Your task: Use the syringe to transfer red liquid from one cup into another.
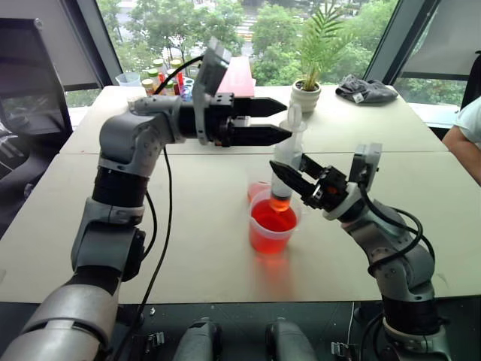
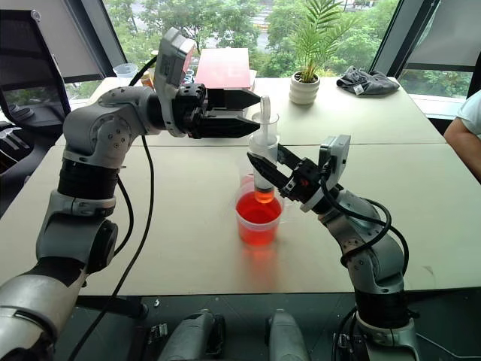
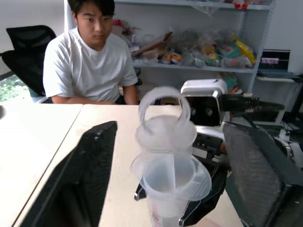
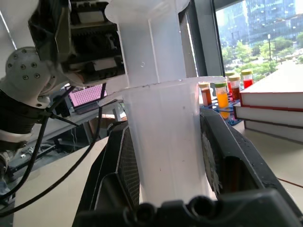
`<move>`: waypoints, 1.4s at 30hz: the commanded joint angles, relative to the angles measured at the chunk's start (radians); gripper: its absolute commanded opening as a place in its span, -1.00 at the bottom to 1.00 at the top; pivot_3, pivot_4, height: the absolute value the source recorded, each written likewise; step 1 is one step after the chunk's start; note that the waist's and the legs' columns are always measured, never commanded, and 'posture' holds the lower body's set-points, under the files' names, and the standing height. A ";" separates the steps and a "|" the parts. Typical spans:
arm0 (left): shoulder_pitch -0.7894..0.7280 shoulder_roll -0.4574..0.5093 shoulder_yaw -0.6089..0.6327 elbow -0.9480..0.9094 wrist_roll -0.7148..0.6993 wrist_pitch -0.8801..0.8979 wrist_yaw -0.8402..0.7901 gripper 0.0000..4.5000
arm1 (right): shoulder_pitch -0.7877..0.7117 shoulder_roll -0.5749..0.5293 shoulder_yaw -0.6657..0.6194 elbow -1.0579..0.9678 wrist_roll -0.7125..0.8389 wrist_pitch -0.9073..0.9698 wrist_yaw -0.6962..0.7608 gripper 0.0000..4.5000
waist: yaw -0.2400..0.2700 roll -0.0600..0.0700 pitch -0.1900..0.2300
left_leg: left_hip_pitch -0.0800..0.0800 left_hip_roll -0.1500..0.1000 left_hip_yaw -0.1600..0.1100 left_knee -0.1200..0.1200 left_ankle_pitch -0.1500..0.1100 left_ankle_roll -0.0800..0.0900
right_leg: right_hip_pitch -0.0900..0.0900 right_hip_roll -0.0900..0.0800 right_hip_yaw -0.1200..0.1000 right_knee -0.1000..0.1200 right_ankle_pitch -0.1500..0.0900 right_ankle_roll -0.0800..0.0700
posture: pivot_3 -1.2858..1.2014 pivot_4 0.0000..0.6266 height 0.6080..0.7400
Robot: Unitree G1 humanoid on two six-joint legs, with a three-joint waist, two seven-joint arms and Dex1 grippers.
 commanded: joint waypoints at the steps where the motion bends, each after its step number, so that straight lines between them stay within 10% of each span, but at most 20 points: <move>1: 0.018 0.035 0.020 -0.045 0.010 -0.020 -0.004 0.86 | -0.023 -0.014 -0.033 -0.055 0.047 0.016 -0.018 -0.37 | 0.000 0.000 0.000 | 0.000 0.000 0.000 0.000 0.000 0.000 | 0.000 0.000 0.000 0.000 0.000 0.000 | 0.03 -0.52 1.00; 15: 0.103 0.161 0.081 -0.059 0.030 -0.025 0.055 0.86 | -0.321 -0.072 -0.125 0.098 0.212 0.151 -0.087 -0.37 | -0.002 0.000 0.000 | 0.000 0.000 0.000 0.000 0.000 0.000 | 0.000 -0.001 0.000 0.000 0.000 0.000 | 0.03 -0.52 1.00; 22: 0.101 0.162 0.089 -0.077 0.028 -0.024 0.078 0.86 | -0.433 -0.003 -0.028 0.463 0.013 -0.072 0.071 -0.37 | -0.002 0.000 0.000 | 0.000 0.000 0.001 -0.001 0.000 0.000 | 0.000 -0.001 0.000 -0.001 0.000 0.000 | 0.03 -0.52 1.00; 42: -0.101 -0.026 0.042 0.165 0.099 -0.160 0.070 0.86 | -0.399 0.124 0.020 0.714 -0.185 -0.325 0.210 -0.37 | -0.005 0.000 0.000 | 0.000 0.000 0.001 -0.001 0.000 0.000 | -0.001 0.000 0.000 0.000 0.000 0.000 | 0.03 -0.52 1.00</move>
